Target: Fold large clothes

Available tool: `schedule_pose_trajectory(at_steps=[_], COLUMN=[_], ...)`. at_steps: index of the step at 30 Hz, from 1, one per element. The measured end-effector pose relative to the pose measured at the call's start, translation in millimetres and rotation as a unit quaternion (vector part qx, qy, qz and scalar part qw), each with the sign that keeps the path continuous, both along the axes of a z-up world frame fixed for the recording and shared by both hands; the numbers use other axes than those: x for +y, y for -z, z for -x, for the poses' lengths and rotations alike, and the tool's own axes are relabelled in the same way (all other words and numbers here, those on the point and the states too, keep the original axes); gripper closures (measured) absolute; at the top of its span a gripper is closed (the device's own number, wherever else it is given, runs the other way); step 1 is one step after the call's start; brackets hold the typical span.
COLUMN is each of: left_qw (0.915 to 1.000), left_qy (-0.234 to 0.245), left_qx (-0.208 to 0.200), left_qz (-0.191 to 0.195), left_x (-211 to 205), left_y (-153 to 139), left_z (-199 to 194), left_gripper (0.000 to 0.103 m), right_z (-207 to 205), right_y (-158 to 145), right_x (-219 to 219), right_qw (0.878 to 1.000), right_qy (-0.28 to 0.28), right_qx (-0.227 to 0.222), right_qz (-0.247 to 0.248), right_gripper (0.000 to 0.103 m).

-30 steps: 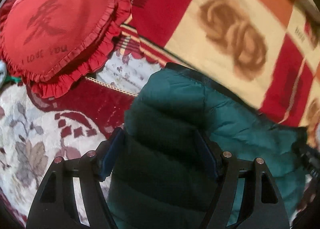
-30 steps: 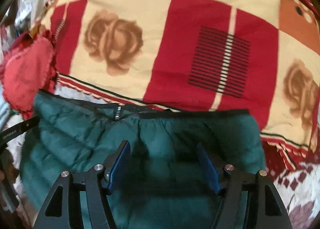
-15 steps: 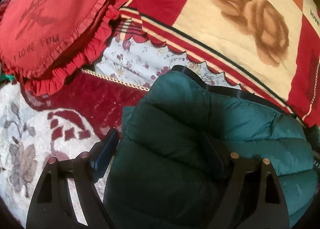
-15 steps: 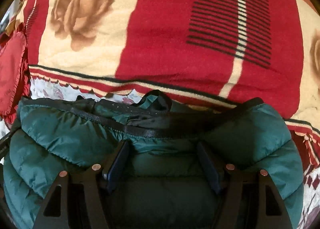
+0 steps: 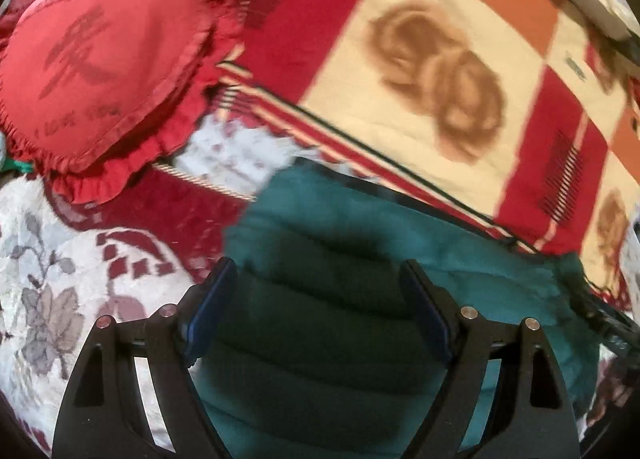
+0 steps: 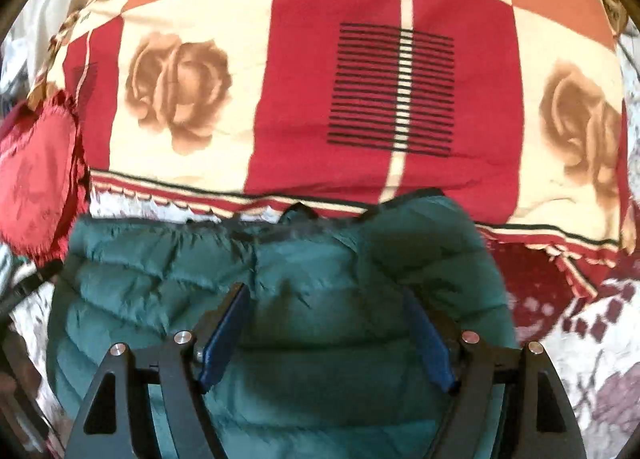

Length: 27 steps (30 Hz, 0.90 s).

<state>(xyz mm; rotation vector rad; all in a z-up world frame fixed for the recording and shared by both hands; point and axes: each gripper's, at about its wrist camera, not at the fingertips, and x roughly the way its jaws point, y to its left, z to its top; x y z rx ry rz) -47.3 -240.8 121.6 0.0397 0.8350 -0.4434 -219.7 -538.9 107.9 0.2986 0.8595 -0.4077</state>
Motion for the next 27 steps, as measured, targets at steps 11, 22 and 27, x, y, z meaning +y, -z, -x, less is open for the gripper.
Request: schedule_pose_trajectory(at_steps=[11,22,27], left_qw=[0.9955,0.9956,0.9953], left_qy=[0.033,0.039,0.039], left_qx=[-0.003,-0.015,-0.017], left_qz=[-0.089,-0.084,-0.087], left_x=[-50,-52,-50], left_y=[44,58,56], left_z=[0,-3,-2], left_gripper=[0.018,0.016,0.016], right_z=[-13,-19,-9], right_y=[51,66,55], right_x=[-31,-34,-29], right_qw=[0.999,0.999,0.999], right_qy=[0.022,0.031,0.033], right_qx=[0.025,0.019,0.018], right_qz=[0.001,0.005,0.008], right_gripper=[0.022,0.02,0.019])
